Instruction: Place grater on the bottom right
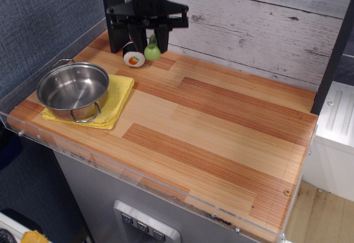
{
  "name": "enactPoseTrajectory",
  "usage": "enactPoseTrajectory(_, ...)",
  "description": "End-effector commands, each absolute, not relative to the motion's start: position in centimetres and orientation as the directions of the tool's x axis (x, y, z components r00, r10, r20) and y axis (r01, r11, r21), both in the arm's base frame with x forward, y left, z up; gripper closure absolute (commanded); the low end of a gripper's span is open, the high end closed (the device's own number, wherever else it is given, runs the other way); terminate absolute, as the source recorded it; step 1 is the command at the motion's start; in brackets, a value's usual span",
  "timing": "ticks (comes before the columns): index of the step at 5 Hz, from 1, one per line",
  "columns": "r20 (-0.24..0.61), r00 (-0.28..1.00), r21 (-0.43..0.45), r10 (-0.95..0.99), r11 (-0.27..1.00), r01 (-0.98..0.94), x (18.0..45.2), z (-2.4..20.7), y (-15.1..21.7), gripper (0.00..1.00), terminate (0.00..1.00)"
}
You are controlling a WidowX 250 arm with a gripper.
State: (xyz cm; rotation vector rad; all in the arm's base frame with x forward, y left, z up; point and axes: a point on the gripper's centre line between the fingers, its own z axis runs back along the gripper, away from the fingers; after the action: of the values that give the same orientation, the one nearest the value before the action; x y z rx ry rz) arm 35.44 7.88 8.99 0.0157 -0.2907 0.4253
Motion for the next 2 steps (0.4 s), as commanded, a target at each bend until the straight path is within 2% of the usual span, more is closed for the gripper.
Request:
enactPoseTrajectory(1,0.346,0.894,-0.075,0.285,0.958,-0.277,30.7,12.9,4.1,1.0,0.0)
enactPoseTrajectory(2,0.34,0.919,-0.079,0.201,0.98,-0.185,27.6,13.3,2.0,1.0,0.0)
